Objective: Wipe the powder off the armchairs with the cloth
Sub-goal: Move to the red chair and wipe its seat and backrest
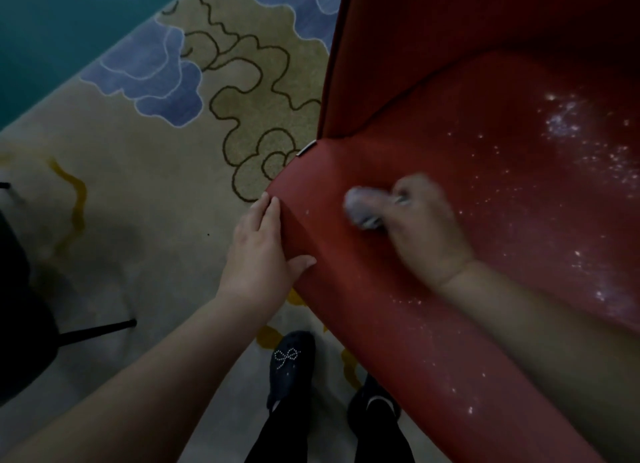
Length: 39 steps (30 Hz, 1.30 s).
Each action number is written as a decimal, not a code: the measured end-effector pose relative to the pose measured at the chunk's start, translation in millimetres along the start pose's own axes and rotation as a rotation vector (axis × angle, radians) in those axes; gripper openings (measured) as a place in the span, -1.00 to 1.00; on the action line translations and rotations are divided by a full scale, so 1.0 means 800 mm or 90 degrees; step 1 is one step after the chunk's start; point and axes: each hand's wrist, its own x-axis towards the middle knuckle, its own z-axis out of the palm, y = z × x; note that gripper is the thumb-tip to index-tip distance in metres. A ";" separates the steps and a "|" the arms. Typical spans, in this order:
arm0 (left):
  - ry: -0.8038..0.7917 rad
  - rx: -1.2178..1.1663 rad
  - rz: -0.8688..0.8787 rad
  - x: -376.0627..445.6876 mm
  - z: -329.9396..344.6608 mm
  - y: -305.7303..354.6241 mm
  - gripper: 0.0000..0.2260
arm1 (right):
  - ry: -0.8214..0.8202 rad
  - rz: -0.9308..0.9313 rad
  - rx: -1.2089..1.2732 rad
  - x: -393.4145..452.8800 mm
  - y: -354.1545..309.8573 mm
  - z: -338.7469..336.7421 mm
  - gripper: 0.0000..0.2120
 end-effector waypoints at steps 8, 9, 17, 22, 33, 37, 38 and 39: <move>0.019 0.014 0.119 0.016 0.016 0.073 -0.19 | 0.015 -0.014 -0.021 -0.022 0.005 -0.002 -0.65; 0.018 0.012 0.124 0.020 0.018 0.079 -0.19 | 0.014 -0.066 -0.040 -0.020 0.014 -0.004 -0.67; 0.014 0.063 0.139 0.045 0.020 0.109 -0.15 | 0.159 0.207 -0.036 -0.013 0.088 -0.037 -0.79; -0.042 0.109 0.171 0.055 0.024 0.132 -0.08 | 0.048 0.041 -0.012 0.010 0.075 -0.038 -0.80; -0.094 0.172 0.158 0.085 0.037 0.169 0.03 | 0.111 0.135 -0.116 0.006 0.099 -0.042 -0.88; -0.098 0.180 0.145 0.088 0.040 0.172 0.04 | 0.073 -0.010 -0.046 0.081 0.123 -0.048 -0.72; -0.100 0.178 0.146 0.088 0.039 0.170 0.03 | 0.099 0.015 -0.056 0.096 0.132 -0.055 -0.82; -0.102 0.172 0.149 0.088 0.038 0.169 0.02 | 0.129 0.082 -0.054 0.102 0.142 -0.061 -0.84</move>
